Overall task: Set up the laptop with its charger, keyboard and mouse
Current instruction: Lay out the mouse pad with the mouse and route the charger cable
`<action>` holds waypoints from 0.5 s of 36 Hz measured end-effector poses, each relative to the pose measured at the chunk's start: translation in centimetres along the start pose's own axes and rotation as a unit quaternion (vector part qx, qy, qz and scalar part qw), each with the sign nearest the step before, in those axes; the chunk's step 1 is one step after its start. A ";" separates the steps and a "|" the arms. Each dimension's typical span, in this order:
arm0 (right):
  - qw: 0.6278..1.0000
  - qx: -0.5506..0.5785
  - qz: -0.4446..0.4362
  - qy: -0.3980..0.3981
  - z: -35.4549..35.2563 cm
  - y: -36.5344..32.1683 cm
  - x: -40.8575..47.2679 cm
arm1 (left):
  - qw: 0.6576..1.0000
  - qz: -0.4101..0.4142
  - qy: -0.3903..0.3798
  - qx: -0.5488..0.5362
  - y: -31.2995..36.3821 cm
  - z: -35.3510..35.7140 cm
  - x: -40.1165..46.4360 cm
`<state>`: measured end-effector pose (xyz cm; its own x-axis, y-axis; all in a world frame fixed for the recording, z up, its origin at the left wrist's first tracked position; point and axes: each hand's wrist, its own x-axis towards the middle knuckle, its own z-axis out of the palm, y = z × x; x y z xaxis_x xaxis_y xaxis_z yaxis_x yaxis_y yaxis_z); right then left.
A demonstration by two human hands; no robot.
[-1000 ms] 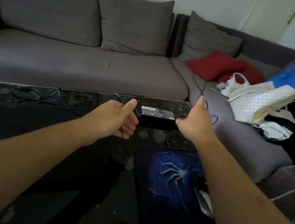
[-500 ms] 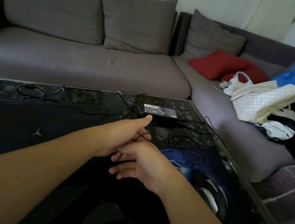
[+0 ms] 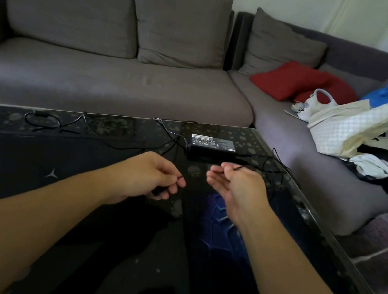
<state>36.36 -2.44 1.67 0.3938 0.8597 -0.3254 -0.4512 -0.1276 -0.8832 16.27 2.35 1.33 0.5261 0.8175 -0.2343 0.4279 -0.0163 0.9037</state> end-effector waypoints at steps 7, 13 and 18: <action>0.802 -0.591 0.017 -0.083 -0.1 -1.3 -1.3 | 0.986 0.010 0.114 0.125 -0.3 0.5 1.2; 0.638 -0.690 -0.300 -0.166 2.8 0.7 -1.2 | 0.988 -0.043 0.072 0.129 -0.3 1.4 1.9; 0.581 -0.727 -0.297 -0.213 3.9 3.4 -0.1 | 0.988 -0.070 0.112 0.077 -0.9 0.7 2.1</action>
<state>31.66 -1.01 0.02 -0.2398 0.9706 0.0226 0.9390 0.2378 -0.2485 17.47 3.71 -0.26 0.2850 0.9245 -0.2532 0.6016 0.0331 0.7981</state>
